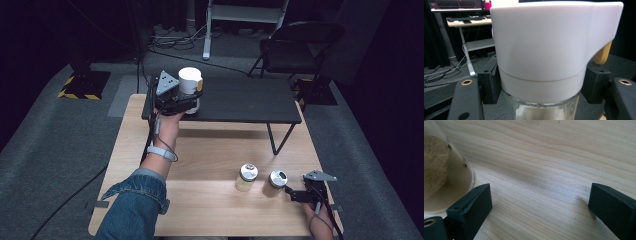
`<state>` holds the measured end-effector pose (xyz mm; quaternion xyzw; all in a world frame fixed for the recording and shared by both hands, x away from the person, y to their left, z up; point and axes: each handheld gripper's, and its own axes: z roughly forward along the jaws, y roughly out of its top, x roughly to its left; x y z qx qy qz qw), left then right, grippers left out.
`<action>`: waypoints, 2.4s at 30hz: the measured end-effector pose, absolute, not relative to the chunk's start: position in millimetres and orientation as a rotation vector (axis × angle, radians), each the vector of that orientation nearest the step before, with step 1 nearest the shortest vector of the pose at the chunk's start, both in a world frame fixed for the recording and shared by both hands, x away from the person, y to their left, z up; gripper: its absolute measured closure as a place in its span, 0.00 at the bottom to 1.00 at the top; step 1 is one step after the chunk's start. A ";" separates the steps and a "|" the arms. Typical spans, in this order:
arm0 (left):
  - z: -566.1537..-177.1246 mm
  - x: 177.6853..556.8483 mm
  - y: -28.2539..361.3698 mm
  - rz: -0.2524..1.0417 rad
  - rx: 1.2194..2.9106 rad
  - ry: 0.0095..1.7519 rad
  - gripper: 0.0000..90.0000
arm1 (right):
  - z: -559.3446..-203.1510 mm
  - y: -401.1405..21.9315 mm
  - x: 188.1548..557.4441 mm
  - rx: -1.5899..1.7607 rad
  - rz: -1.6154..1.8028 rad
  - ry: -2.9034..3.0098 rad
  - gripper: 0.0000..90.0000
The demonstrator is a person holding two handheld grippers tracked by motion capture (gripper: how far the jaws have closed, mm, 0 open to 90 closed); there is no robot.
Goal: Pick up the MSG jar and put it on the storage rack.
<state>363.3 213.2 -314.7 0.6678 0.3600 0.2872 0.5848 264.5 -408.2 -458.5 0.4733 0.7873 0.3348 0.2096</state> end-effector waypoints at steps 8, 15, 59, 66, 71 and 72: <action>-325.2 361.2 213.5 0.711 1.564 0.794 0.33 | -458.5 -408.3 264.6 1.315 0.932 2.191 0.05; -325.4 353.2 213.8 0.735 1.566 0.801 0.23 | -458.5 -408.3 264.6 1.315 0.932 2.191 0.05; -425.3 244.5 268.6 0.590 1.725 0.771 0.13 | -458.3 -408.8 264.7 1.306 0.936 2.201 0.05; -446.9 243.4 267.9 0.507 1.815 0.819 0.13 | -458.3 -408.8 264.7 1.306 0.935 2.200 0.05; -456.5 239.7 266.2 0.498 1.851 0.882 0.13 | -458.3 -408.8 264.7 1.306 0.936 2.200 0.05; -457.5 240.1 266.4 0.493 1.855 0.895 0.13 | -458.4 -408.8 264.7 1.306 0.936 2.200 0.05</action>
